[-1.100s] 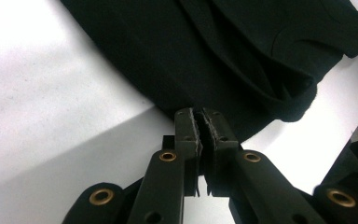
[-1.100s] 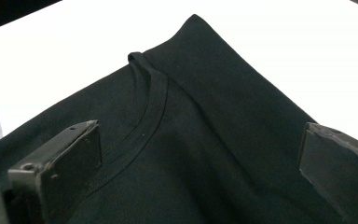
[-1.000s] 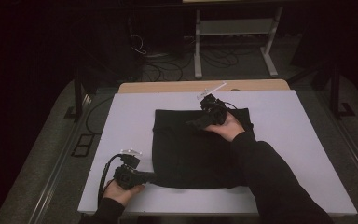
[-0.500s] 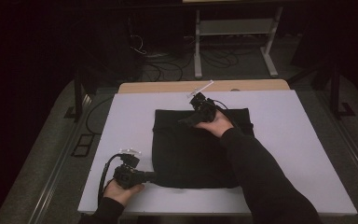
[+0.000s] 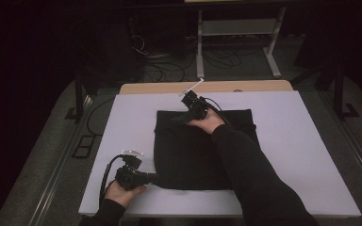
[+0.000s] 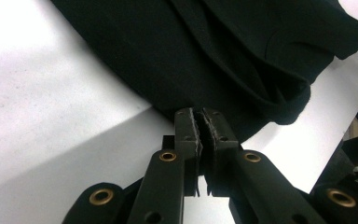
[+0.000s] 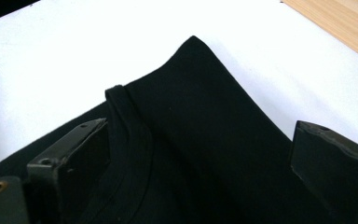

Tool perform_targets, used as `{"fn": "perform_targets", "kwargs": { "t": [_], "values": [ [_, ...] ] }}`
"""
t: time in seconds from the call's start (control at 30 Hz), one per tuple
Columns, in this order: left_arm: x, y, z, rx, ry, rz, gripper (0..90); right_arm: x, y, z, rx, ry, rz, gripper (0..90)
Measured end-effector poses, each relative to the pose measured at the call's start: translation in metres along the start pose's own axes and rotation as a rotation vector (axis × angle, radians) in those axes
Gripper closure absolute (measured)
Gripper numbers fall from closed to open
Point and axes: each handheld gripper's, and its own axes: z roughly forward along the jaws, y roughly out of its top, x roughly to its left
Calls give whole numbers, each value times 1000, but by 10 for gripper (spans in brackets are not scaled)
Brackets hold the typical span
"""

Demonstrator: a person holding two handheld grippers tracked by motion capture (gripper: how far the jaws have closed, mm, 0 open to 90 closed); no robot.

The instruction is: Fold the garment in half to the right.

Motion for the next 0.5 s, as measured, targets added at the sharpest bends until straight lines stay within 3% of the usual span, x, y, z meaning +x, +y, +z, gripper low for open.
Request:
{"fn": "perform_targets", "kwargs": {
  "t": [0.3, 0.5],
  "values": [
    [0, 1, 1, 0, -2, 0, 840, 1, 8, 19, 17, 4, 0, 67],
    [1, 1, 0, -3, -6, 0, 837, 3, 15, 26, 23, 13, -34, 70]
  ]
}}
